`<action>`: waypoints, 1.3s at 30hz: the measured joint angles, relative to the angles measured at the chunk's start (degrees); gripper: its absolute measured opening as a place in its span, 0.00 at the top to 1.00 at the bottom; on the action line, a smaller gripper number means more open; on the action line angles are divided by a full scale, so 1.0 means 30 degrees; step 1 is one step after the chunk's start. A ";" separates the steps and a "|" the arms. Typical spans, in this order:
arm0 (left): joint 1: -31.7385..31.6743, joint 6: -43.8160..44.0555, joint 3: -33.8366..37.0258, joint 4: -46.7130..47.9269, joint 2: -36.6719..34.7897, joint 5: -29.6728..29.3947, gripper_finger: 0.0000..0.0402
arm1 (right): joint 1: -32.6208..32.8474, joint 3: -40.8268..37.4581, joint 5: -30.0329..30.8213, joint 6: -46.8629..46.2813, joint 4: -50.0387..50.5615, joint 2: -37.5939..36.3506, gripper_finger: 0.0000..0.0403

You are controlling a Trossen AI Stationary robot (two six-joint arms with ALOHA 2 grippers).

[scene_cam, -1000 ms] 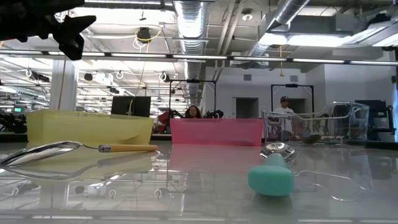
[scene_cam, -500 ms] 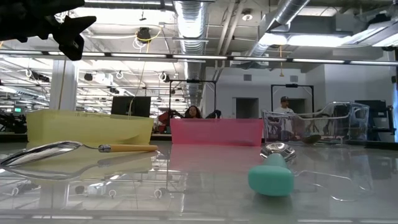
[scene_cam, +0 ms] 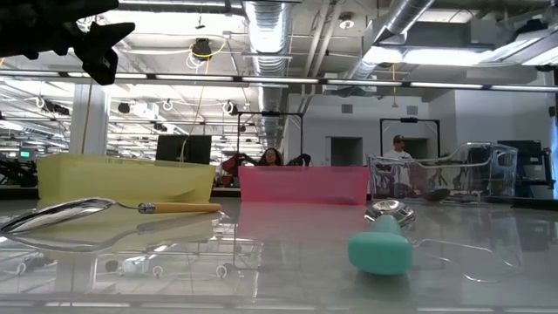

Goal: Sort silverware by color (type)
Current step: Put the blue spoon into the transparent bin

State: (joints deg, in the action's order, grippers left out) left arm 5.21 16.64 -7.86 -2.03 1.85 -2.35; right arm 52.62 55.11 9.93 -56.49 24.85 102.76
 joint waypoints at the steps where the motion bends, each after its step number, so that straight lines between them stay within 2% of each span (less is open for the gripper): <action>1: 0.0000 0.0000 0.0000 -0.0004 -0.0001 0.0000 0.63 | -0.0058 0.0000 -0.0018 0.0000 0.0078 0.0000 0.68; 7: 0.0000 0.0007 0.0000 0.0001 -0.0001 0.0000 0.63 | -0.0436 -0.0015 -0.0226 -0.0058 0.0297 0.0000 0.83; 12: 0.0000 0.0030 0.0000 -0.0006 0.0001 0.0000 0.63 | -0.0834 -0.0029 -0.0464 -0.0163 0.0300 0.0000 0.90; 20: 0.0000 0.0109 0.0000 -0.0006 -0.0001 0.0000 0.63 | -0.1358 -0.0015 -0.0586 -0.0219 0.0489 -0.0007 0.90; 25: 0.0000 0.0109 0.0000 -0.0009 -0.0001 0.0000 0.63 | -0.1551 0.0196 0.0150 -0.0198 0.0718 0.0028 0.93; 31: 0.0000 0.0189 0.0000 -0.0115 -0.0001 0.0000 0.63 | -0.1904 0.1575 0.0153 0.0876 0.1801 0.0155 0.93; 39: 0.0000 0.0189 0.0007 -0.0137 -0.0001 -0.0182 0.63 | -0.2476 0.3068 0.1195 0.1480 0.3364 0.0153 0.93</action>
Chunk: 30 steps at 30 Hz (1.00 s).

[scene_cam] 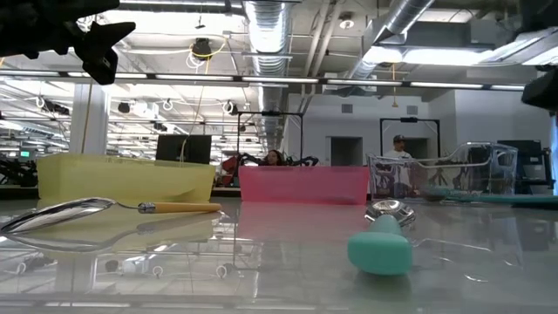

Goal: Sort silverware by color (type)
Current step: Put the blue spoon into the transparent bin

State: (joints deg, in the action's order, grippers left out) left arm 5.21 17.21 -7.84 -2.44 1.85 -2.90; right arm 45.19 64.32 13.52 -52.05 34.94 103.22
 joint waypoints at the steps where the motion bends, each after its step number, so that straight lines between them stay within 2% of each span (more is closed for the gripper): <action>1: 0.0000 0.0007 0.0000 -0.0007 0.0000 0.0000 0.63 | 0.0003 0.0117 0.0014 0.0185 0.0003 -0.0028 0.93; 16: 0.0000 0.0000 0.0000 -0.0001 0.0000 -0.0015 0.63 | -0.0969 0.2381 0.0167 0.2621 0.2912 -0.0092 0.93; 24: 0.0000 -0.0022 0.0000 0.0034 0.0000 -0.0022 0.63 | -0.1594 0.2484 0.0261 0.3226 0.3767 -0.1424 0.93; 30: 0.0000 -0.0083 0.0000 0.0061 0.0000 -0.0025 0.63 | -0.1632 0.2491 0.2027 0.3299 0.6129 -0.3022 0.92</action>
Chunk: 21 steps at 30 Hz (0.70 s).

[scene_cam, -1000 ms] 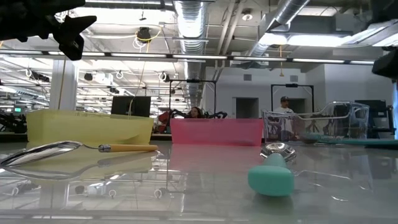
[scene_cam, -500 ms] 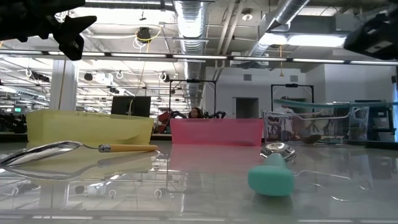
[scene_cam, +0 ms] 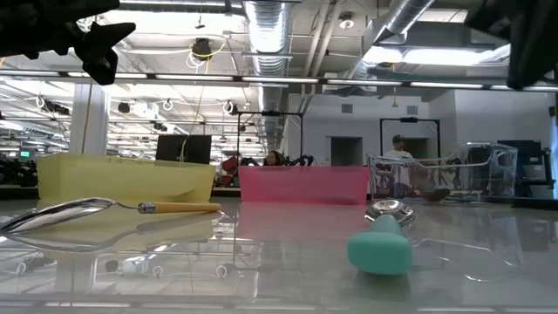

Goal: Sort silverware by color (type)
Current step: Put the blue spoon into the transparent bin

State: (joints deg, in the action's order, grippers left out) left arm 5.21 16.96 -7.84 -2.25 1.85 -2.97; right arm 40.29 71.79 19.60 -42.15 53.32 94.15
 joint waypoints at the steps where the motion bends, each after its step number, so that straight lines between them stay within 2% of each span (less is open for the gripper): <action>1: 0.0000 -0.0002 0.0000 -0.0003 0.0003 0.0003 0.63 | 0.0000 0.0000 0.0451 -0.0199 0.0511 -0.0308 0.92; 7: 0.0000 -0.0004 0.0000 -0.0003 0.0000 0.0003 0.63 | -0.0106 0.0000 0.3279 -0.2265 0.3395 -0.2227 0.92; 12: 0.0000 -0.0111 0.0000 0.0004 0.0001 -0.0004 0.63 | -0.0335 -0.0258 0.4652 -0.2447 0.3666 -0.3681 0.92; 21: 0.0000 -0.0099 0.0000 0.0012 0.0000 -0.0147 0.63 | -0.2119 -0.3036 0.5200 -0.3843 0.3343 -0.6883 0.92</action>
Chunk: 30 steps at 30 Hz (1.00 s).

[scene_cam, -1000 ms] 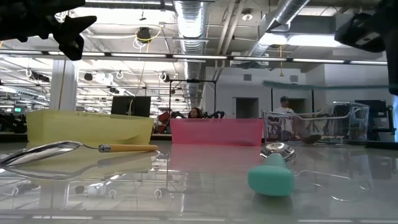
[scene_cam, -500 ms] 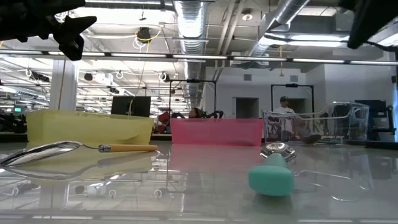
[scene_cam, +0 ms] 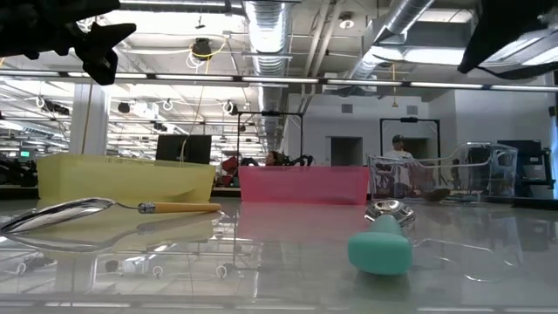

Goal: Sort silverware by color (type)
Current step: Put the blue spoon into the transparent bin

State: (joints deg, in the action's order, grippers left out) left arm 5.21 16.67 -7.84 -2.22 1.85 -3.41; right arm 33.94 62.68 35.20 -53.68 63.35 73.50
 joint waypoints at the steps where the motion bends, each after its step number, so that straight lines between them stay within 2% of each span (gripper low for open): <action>1: 0.0000 0.0017 0.0000 0.0003 0.0000 -0.0003 0.63 | -0.0221 -0.0246 0.0159 -0.0367 -0.0067 -0.0261 0.92; 7: 0.0000 0.0034 0.0000 0.0058 0.0001 -0.0161 0.63 | -0.1781 -0.0811 0.1791 -0.1589 -0.0214 -0.0775 0.92; 14: 0.0000 0.0282 0.0000 0.0058 0.0000 -0.0390 0.63 | -0.3764 -0.0811 0.2674 -0.0186 -0.0049 -0.0775 0.92; 21: 0.0000 0.0386 0.0000 0.0072 0.0001 -0.0381 0.63 | -0.6000 -0.0818 0.1536 0.2572 -0.0397 -0.1405 0.92; 30: 0.0000 0.0386 0.0000 0.0080 0.0002 -0.0382 0.63 | -0.7618 -0.0818 0.0534 0.5112 -0.0354 -0.2459 0.92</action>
State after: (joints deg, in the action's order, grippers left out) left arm 5.21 17.82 -7.84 -1.98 1.85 -4.56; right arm 11.08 60.23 36.80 -38.35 62.29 66.12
